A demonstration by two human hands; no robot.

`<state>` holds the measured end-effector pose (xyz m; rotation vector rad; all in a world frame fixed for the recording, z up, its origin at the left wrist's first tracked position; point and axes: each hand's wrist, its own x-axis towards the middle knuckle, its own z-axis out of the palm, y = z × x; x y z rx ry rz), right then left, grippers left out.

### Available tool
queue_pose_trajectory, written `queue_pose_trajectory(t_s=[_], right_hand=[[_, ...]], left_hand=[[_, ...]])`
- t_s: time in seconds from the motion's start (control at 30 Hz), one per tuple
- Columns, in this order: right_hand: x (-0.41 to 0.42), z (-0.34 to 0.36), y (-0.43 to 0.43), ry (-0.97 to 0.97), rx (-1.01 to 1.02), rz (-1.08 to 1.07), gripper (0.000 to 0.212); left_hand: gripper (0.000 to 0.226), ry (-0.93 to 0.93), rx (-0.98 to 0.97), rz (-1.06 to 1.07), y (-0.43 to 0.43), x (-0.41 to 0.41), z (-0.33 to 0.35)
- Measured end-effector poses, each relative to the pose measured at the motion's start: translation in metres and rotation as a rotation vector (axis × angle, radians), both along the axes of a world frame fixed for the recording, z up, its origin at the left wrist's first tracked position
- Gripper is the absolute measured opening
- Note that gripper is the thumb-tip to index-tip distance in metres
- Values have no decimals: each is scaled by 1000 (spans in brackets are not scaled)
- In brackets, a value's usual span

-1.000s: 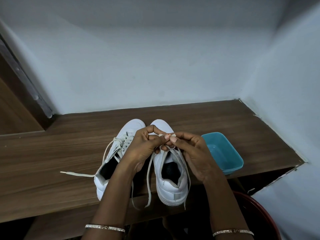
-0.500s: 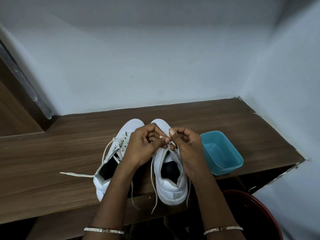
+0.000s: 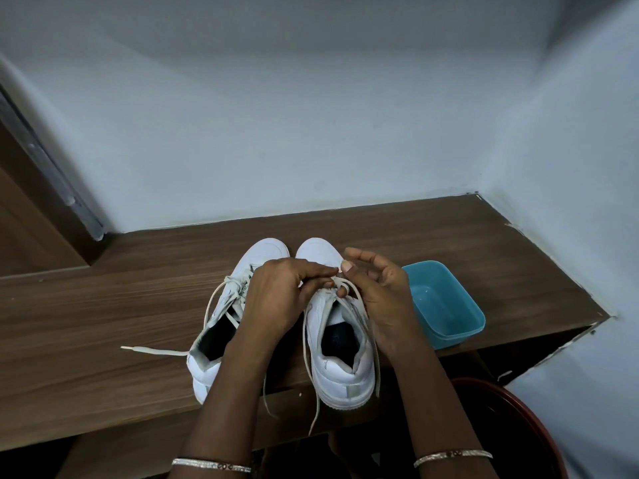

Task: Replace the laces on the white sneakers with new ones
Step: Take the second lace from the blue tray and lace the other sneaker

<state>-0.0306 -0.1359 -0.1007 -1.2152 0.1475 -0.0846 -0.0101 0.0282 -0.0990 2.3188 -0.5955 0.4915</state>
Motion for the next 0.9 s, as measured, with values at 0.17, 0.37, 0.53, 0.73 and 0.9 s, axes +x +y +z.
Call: queue_pose_trajectory(t_s=[0.17, 0.37, 0.53, 0.73, 0.9], right_hand=[[-2, 1, -13, -28, -34, 129, 32], [-4, 2, -21, -94, -177, 266, 25], [-3, -2, -25, -179, -338, 270, 25], [-4, 2, -26, -213, -556, 204, 36], [-1, -2, -25, -242, -638, 199, 20]], left_hand=[[18, -22, 225, 11, -8, 1, 1], [13, 97, 205, -55, -8, 3, 4], [20, 528, -96, -136, -3, -2, 14], [27, 782, -406, -165, -6, -7, 24], [18, 806, -519, -159, 0, -6, 25]])
